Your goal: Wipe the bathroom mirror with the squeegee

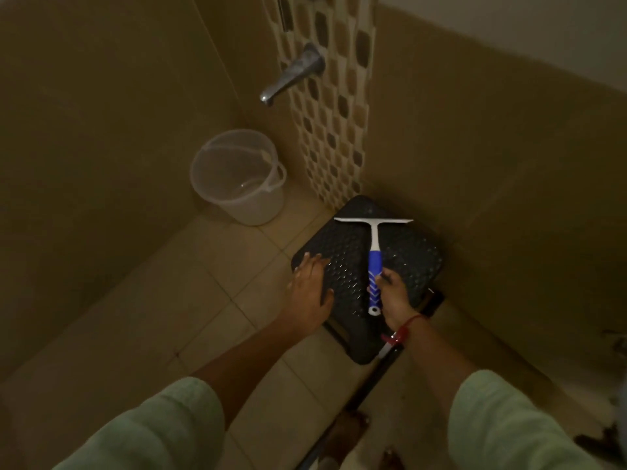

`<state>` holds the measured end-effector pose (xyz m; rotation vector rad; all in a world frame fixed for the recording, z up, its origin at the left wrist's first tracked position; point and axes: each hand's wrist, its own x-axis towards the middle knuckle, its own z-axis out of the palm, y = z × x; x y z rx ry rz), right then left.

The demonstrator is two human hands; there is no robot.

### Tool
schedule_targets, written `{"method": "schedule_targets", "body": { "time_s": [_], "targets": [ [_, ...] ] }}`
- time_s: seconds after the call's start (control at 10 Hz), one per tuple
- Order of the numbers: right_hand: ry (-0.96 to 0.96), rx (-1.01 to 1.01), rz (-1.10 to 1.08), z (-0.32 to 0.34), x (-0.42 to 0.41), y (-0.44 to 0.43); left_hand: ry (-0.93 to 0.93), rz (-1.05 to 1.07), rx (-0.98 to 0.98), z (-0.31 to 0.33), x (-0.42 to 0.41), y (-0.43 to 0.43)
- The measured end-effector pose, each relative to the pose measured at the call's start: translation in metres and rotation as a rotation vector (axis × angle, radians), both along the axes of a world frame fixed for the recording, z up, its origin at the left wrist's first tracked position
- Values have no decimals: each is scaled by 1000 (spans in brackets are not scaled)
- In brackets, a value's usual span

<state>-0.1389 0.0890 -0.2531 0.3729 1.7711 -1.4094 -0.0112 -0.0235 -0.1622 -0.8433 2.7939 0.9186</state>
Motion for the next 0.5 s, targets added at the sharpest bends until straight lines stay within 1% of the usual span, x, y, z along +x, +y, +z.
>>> {"method": "schedule_targets", "body": {
  "time_s": [0.1, 0.2, 0.3, 0.4, 0.5],
  "targets": [
    [143, 118, 49, -12, 4, 2, -20, 6, 8, -9, 1, 3],
    [261, 225, 190, -9, 12, 5, -83, -73, 1, -9, 6, 17],
    [290, 284, 191, 8, 12, 10, -108, -129, -37, -1, 7, 32],
    [268, 265, 189, 48, 15, 22, -91, -119, -12, 29, 8, 44],
    [280, 193, 155, 91, 19, 30, -34, -88, -33, 62, 8, 47]
  ]
}}
